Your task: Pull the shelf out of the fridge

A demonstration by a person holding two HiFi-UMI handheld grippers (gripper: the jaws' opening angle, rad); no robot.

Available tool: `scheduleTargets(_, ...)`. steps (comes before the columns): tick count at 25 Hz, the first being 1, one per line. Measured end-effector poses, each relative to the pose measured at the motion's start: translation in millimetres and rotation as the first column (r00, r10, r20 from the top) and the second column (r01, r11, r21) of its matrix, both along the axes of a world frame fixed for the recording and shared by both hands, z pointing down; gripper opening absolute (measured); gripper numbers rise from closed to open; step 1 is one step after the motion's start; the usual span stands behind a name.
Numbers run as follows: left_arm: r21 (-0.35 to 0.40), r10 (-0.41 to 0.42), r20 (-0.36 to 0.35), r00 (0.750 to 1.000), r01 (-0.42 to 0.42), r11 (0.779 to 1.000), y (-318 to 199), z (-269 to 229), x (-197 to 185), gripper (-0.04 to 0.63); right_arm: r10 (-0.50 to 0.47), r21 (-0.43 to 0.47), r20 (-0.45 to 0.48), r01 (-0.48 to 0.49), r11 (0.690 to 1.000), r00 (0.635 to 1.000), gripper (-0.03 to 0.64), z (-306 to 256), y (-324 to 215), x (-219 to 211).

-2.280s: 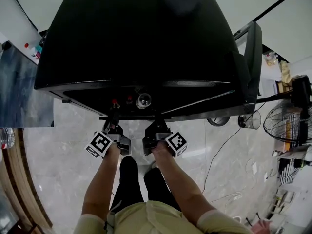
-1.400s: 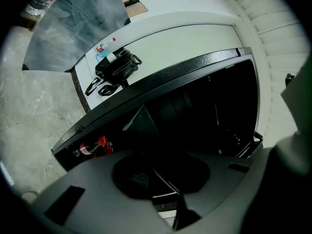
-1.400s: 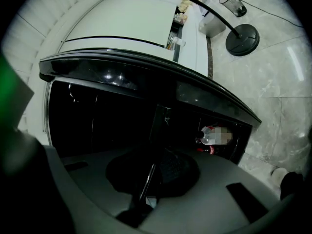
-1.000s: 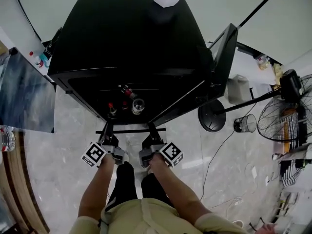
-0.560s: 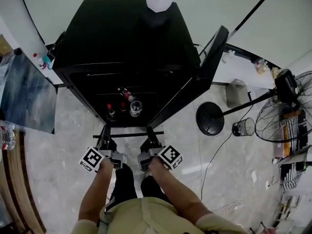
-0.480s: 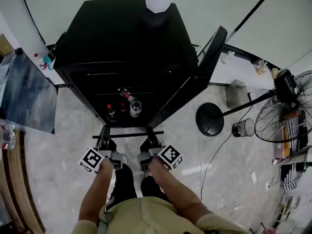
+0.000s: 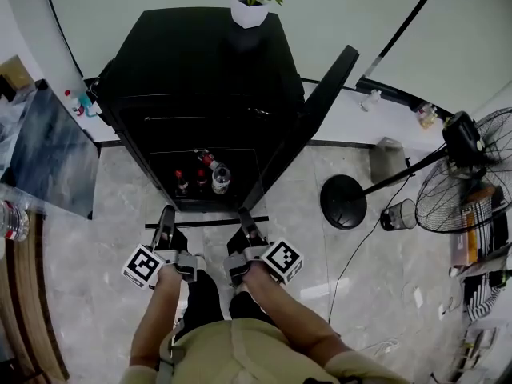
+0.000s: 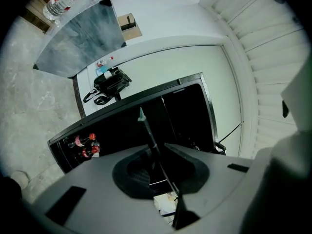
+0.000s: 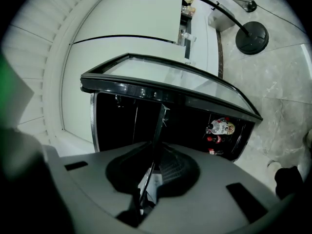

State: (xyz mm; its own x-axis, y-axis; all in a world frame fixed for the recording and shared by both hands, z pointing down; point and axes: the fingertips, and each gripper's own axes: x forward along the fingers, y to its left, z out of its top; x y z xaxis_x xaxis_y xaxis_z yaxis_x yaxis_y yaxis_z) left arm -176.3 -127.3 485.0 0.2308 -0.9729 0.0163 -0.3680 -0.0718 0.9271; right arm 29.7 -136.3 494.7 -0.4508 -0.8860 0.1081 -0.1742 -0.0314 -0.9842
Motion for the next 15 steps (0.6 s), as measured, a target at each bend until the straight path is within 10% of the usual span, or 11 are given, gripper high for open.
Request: scheduleTargets(15, 0.076, -0.039, 0.041, 0.998, 0.035, 0.996, 56, -70, 15, 0.063, -0.142, 0.069, -0.009, 0.142, 0.987, 0.990, 0.048, -59, 47, 11)
